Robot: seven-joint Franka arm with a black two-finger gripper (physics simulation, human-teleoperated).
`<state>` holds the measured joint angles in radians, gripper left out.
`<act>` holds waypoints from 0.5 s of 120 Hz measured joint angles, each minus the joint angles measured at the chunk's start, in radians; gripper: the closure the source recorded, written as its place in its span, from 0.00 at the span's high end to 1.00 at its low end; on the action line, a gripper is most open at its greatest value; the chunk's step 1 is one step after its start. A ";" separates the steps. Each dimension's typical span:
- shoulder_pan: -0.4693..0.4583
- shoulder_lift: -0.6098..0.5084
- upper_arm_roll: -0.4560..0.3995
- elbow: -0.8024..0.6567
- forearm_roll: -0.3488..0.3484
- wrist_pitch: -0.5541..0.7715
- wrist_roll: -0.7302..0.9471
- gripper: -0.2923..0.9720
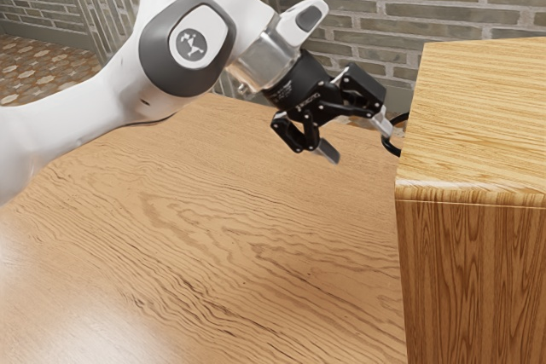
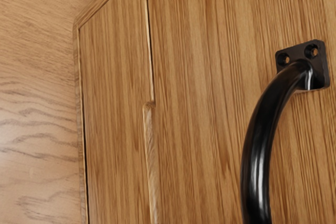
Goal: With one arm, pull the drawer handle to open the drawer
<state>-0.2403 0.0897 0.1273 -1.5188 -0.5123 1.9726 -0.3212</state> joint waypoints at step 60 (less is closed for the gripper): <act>0.005 0.020 -0.016 -0.002 0.006 0.006 -0.003 0.77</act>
<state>-0.2348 0.1094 0.1113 -1.5207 -0.5059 1.9786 -0.3245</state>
